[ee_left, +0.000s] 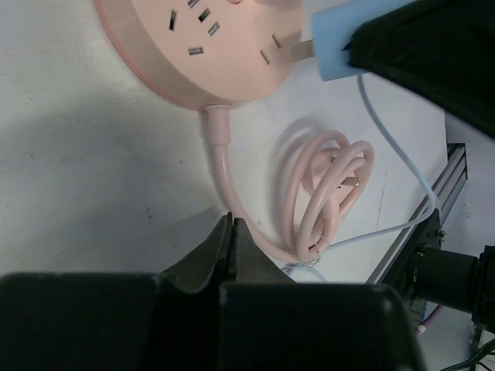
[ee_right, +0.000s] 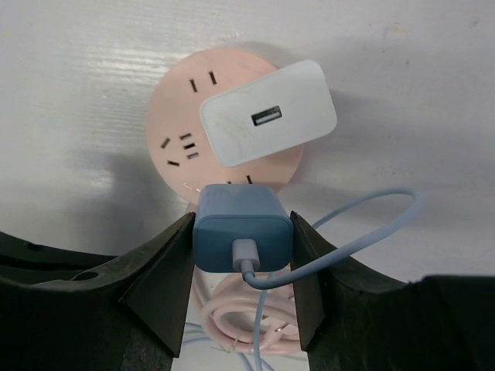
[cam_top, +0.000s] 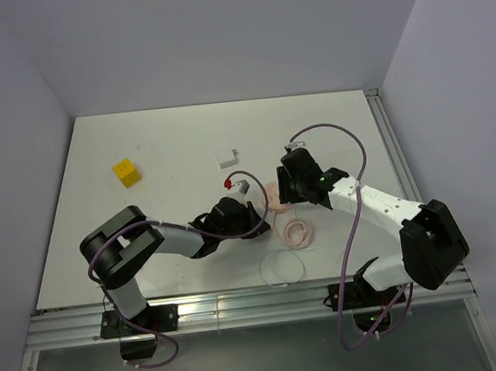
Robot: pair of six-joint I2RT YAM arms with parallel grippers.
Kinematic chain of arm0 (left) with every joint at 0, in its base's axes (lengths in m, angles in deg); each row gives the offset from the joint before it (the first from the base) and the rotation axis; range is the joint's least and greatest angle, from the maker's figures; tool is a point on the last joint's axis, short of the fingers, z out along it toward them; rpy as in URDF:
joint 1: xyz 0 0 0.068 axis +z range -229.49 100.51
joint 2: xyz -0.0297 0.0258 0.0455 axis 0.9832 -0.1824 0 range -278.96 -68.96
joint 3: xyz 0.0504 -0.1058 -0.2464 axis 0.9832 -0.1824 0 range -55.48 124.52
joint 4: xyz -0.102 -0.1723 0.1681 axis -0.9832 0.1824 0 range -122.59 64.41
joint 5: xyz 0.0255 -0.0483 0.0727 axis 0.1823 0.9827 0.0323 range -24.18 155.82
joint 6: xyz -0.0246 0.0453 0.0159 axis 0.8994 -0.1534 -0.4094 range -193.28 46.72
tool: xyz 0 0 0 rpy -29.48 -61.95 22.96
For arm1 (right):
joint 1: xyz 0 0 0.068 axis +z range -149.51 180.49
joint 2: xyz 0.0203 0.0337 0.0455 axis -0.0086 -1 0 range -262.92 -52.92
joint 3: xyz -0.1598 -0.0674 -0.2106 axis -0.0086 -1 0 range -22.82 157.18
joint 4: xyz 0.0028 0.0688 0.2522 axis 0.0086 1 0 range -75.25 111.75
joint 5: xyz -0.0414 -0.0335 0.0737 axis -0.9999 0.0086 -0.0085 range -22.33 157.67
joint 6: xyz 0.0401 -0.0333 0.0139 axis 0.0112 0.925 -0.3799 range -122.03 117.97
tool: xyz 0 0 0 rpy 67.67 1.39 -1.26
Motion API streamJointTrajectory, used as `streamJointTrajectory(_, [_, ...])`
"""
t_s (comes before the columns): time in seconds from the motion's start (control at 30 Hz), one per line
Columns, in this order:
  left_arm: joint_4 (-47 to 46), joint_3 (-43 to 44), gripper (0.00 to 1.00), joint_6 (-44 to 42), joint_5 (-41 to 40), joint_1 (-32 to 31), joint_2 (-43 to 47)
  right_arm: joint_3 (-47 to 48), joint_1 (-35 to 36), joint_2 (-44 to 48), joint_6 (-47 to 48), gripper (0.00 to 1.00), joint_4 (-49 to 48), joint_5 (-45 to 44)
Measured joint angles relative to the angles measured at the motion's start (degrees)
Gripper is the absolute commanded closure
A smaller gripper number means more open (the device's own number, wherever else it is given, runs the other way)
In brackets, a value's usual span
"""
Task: Insert the plug
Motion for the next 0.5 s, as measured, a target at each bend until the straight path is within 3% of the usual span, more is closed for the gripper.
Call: streamJointTrajectory(0.5, [-1.0, -0.5, 1.00, -0.1, 0.3, 1.0, 0.4, -3.6, 3.4, -0.4, 5.5, 1.00, -5.1, -6.1])
